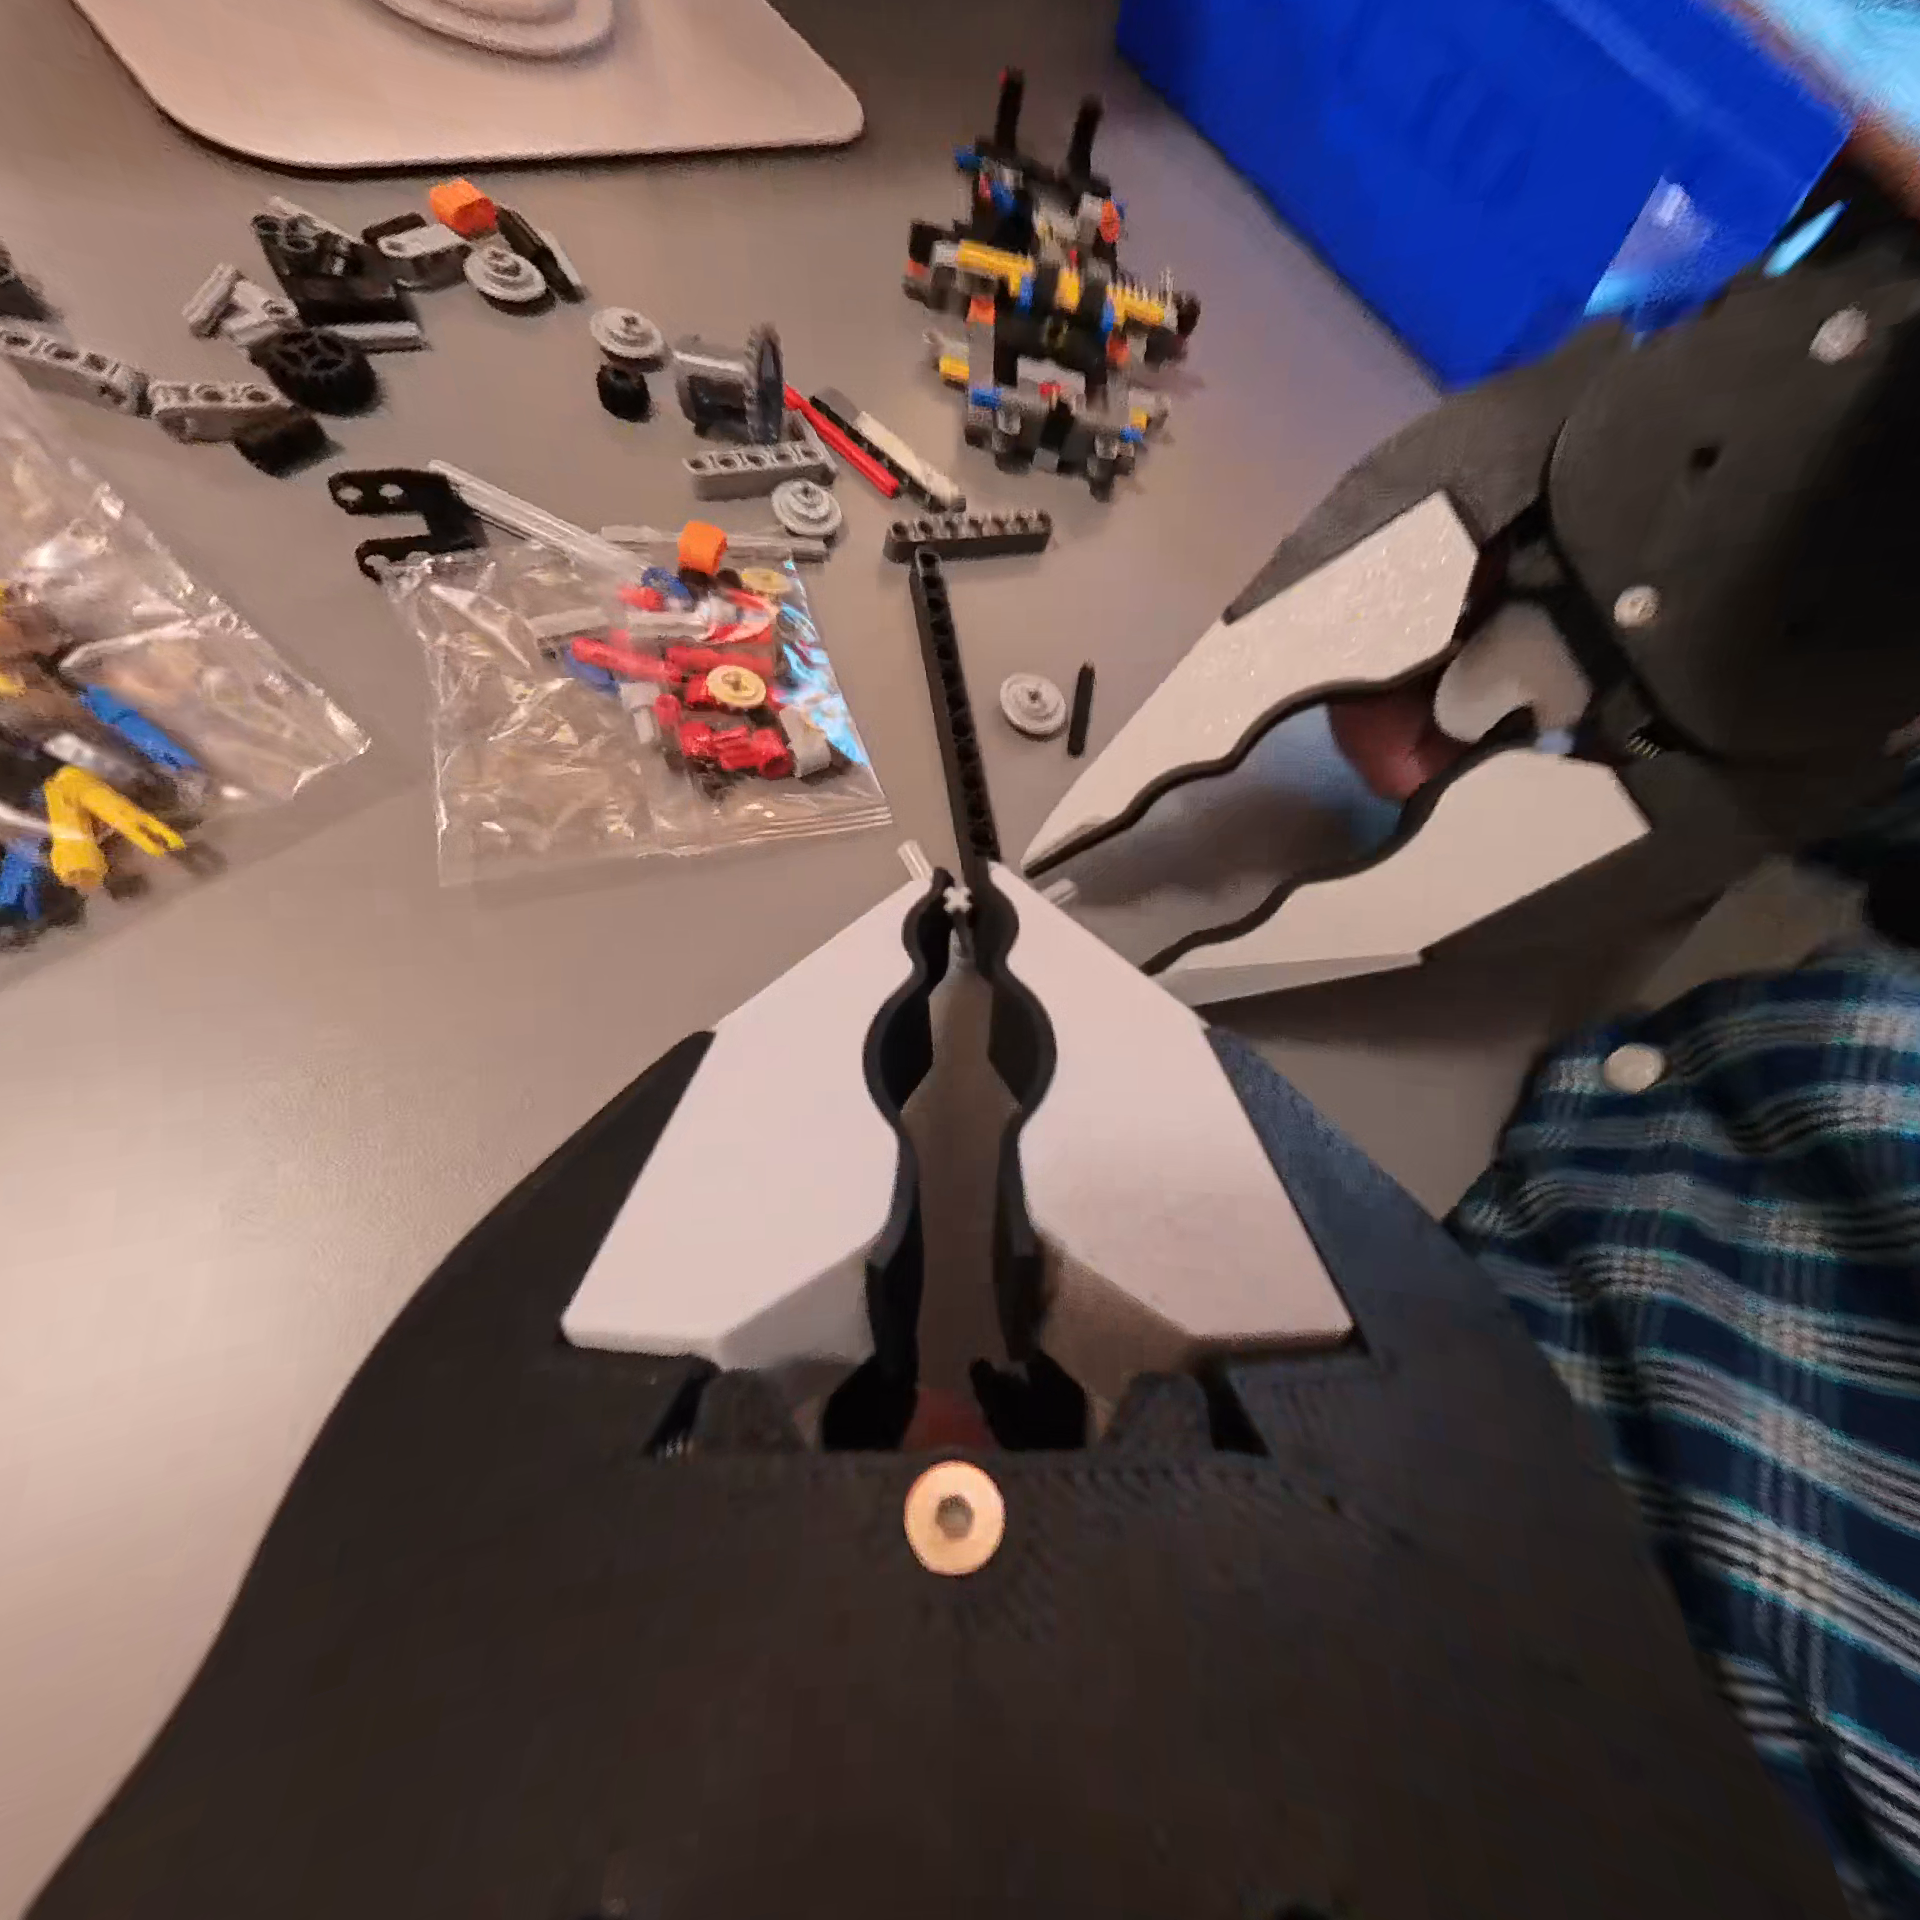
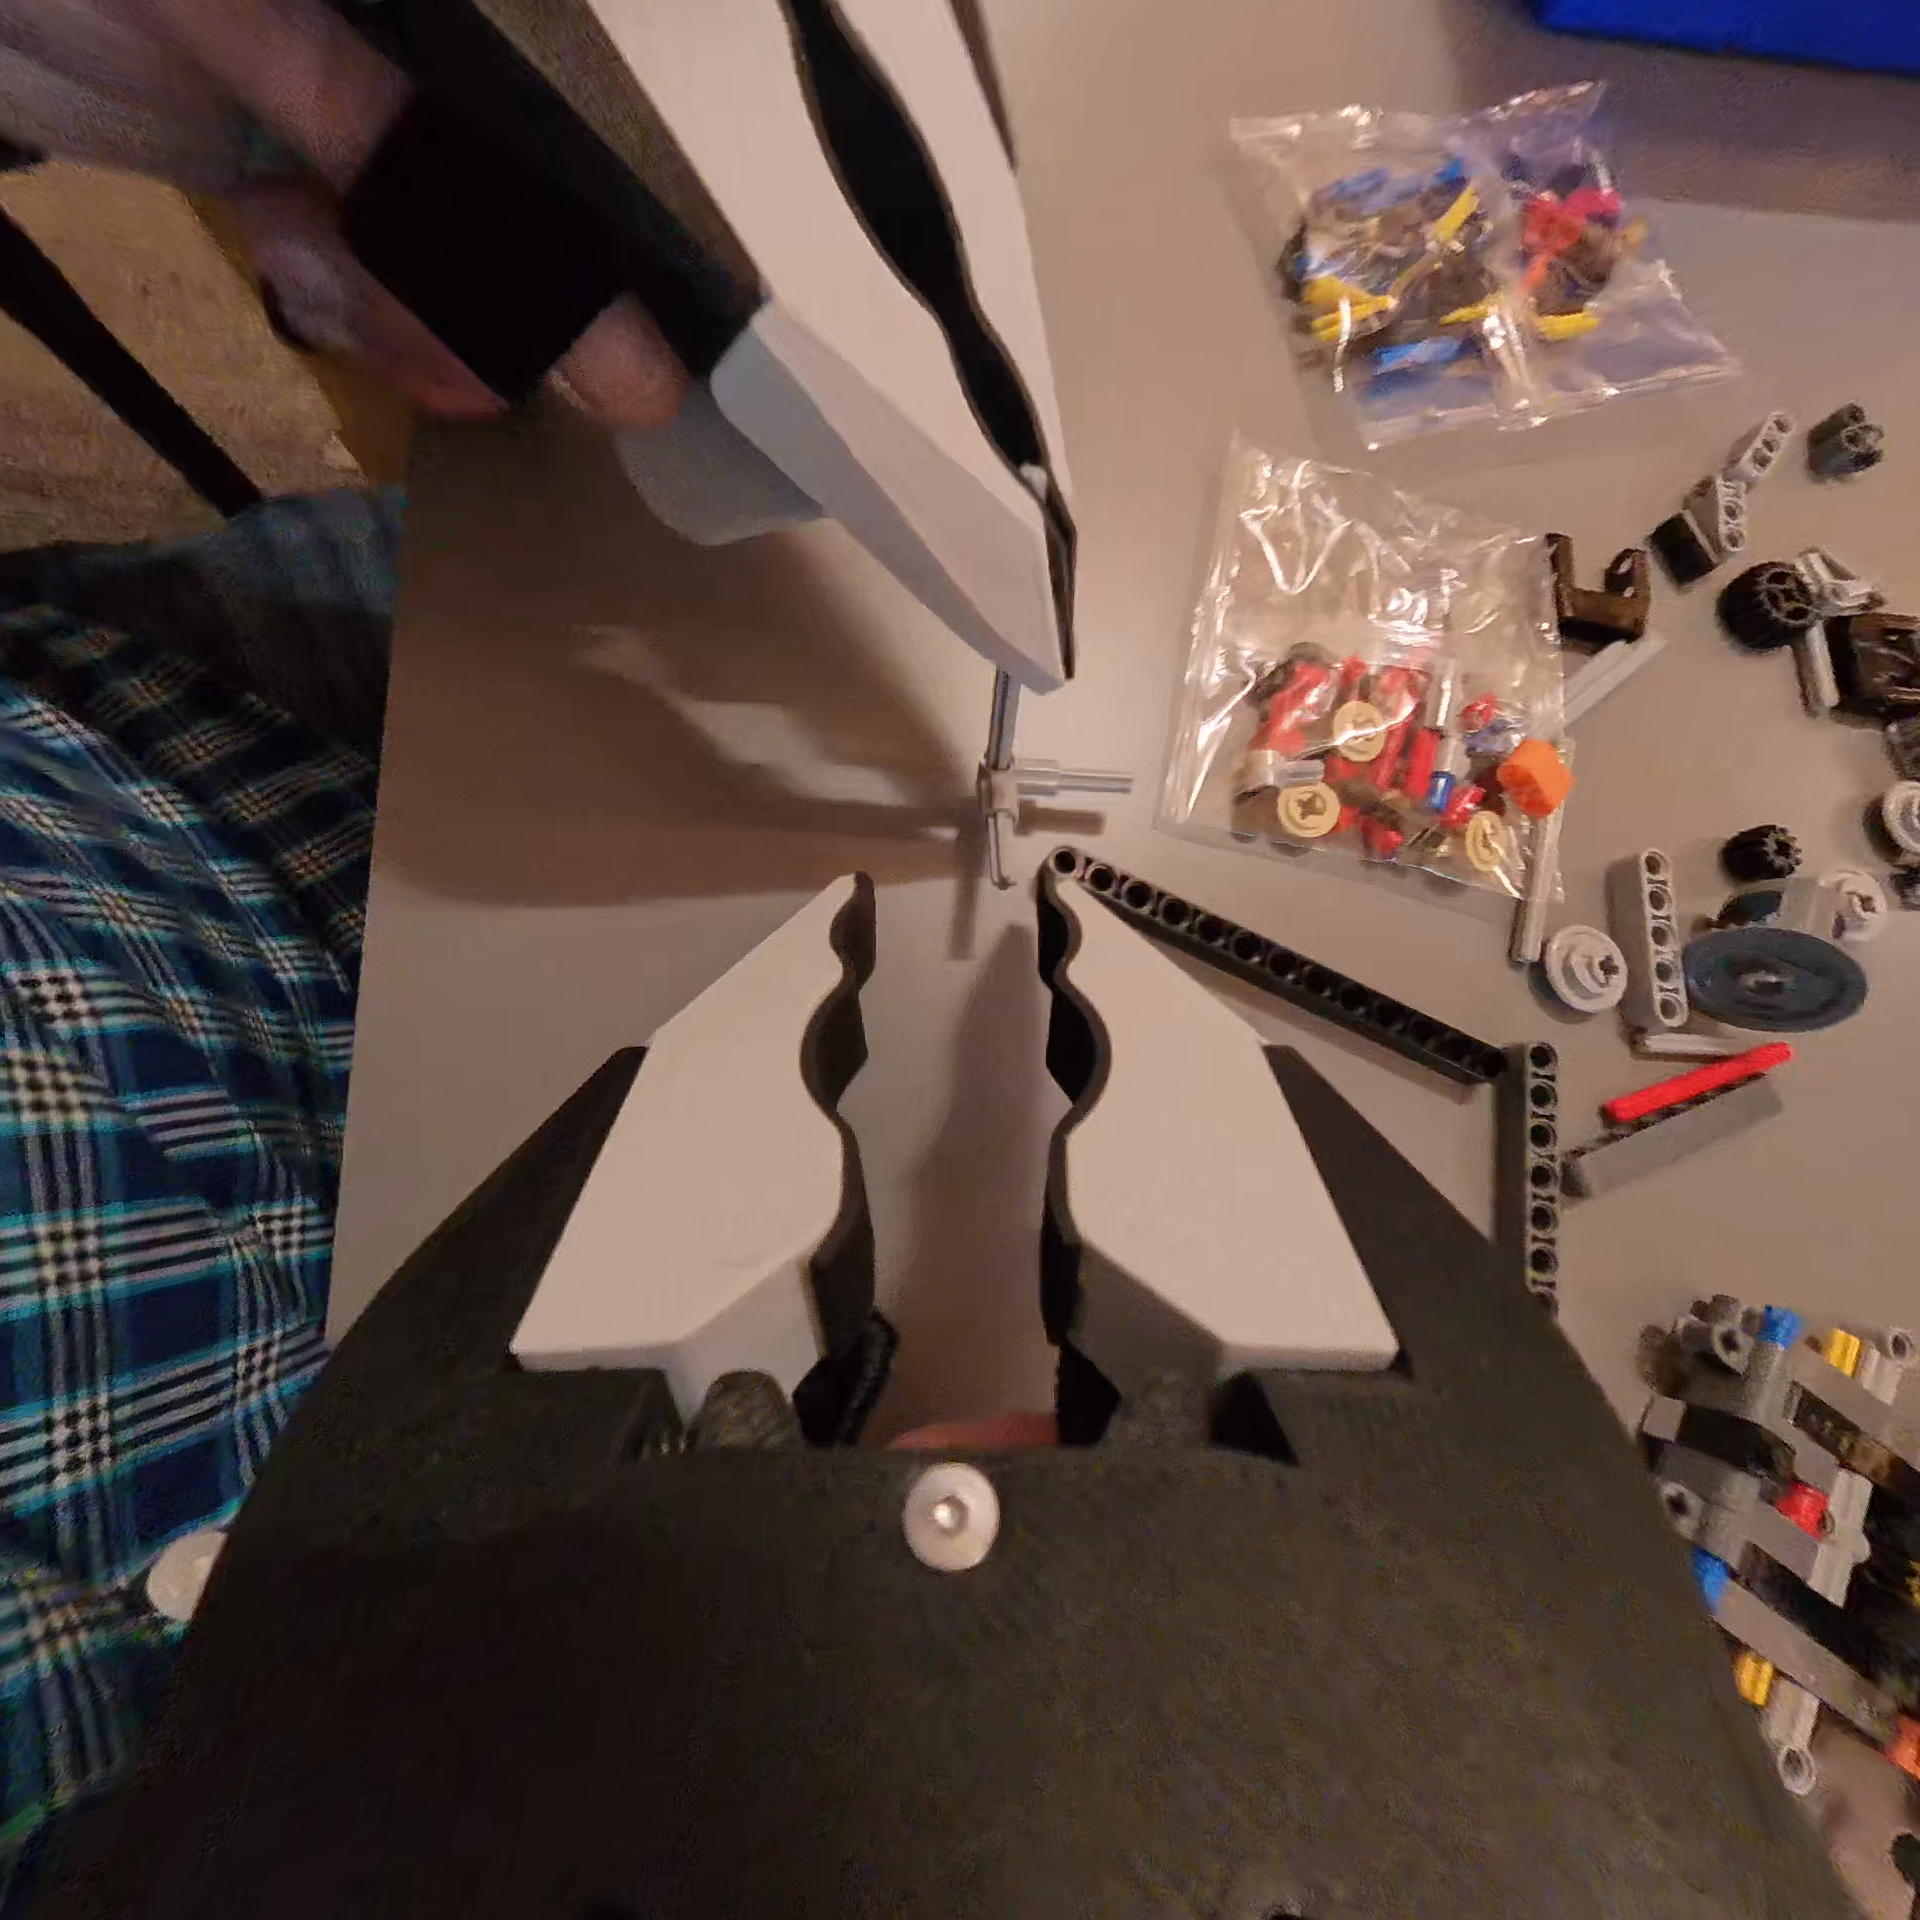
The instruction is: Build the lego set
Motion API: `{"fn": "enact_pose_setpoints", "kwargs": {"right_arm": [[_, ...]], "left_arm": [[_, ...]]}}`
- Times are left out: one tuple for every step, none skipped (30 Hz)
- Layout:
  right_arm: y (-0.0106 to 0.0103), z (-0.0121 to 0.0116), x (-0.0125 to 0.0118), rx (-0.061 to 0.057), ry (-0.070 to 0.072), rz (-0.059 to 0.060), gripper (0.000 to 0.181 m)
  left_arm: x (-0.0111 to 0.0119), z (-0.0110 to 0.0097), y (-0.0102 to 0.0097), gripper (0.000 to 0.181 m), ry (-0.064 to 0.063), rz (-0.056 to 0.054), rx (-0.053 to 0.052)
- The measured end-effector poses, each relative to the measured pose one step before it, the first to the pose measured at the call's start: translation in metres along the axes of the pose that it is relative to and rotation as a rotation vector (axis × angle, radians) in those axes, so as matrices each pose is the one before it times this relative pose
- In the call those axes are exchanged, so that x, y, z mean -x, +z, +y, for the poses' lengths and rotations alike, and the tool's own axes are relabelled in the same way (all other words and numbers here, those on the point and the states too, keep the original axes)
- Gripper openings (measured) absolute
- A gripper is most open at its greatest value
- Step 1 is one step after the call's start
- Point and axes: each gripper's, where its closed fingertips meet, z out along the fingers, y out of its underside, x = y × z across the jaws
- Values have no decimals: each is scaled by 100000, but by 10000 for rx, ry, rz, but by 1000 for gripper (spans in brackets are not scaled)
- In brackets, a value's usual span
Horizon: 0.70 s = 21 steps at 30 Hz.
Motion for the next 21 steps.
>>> {"fn": "enact_pose_setpoints", "kwargs": {"right_arm": [[-218, -220, -290, -128, 181, 53, 30], [-246, -203, -260, -127, 163, 39, 30], [-150, -21, -214, -22, 150, 22, 30], [4, 72, -38, 13, 107, -44, 28], [158, 245, 50, 75, 49, -53, 26], [276, 426, -15, 193, 15, 25, 25], [246, 304, -21, 133, -101, 82, 25], [137, 23, 62, -27, -121, 55, 23], [100, -39, 64, -12, 54, -17, 22], [64, -40, 77, 23, 62, -70, 21], [44, -36, -37, 16, -53, 12, 20], [30, -18, -206, 24, -56, 124, 19], [30, -23, -80, 8, -29, 34, 18], [38, -23, 41, -2, 10, -39, 18], [29, -21, -41, -18, 25, 14, 18], [40, -12, -20, -20, 59, -11, 18], [28, -14, 69, -8, 26, -65, 16], [3, -3, -20, -3, -6, -3, 16], [1, 2, -9, -8, 25, -16, 16], [8, 5, -12, -17, 38, -21, 16], [8, 2, 32, -10, 8, -32, 16]], "left_arm": [[162, -511, -265, 1, -593, 175, -434], [189, -364, -211, 1, -565, 169, -335], [226, -8, -55, 1, -340, 81, -114], [320, 275, 61, 1, -115, -87, 69], [4, 59, 20, 1, 2, -14, 36], [126, 166, 83, 1, 129, -153, 157], [153, 313, 155, 1, 254, -186, 240], [-145, 77, 110, 1, 168, -11, 74], [-206, -88, 41, 1, 123, 39, -52], [-78, -25, 1, 1, 51, 0, -15], [-99, -200, -59, 1, -11, 54, -133], [-165, -311, -75, 1, -87, 124, -185], [-51, -114, 1, 1, -5, 35, -38], [-120, -94, 20, 1, 111, 40, -39], [-80, -59, 34, 0, 72, 15, -17], [-22, 135, 63, 1, 61, -21, 89], [153, 267, 101, 1, 148, -164, 148], [122, 221, 89, 1, 216, -179, 136], [-102, 6, 51, 1, 160, -48, 38], [-28, 162, 98, 1, 138, -68, 133], [46, 60, 96, 0, 186, -115, 75]]}}
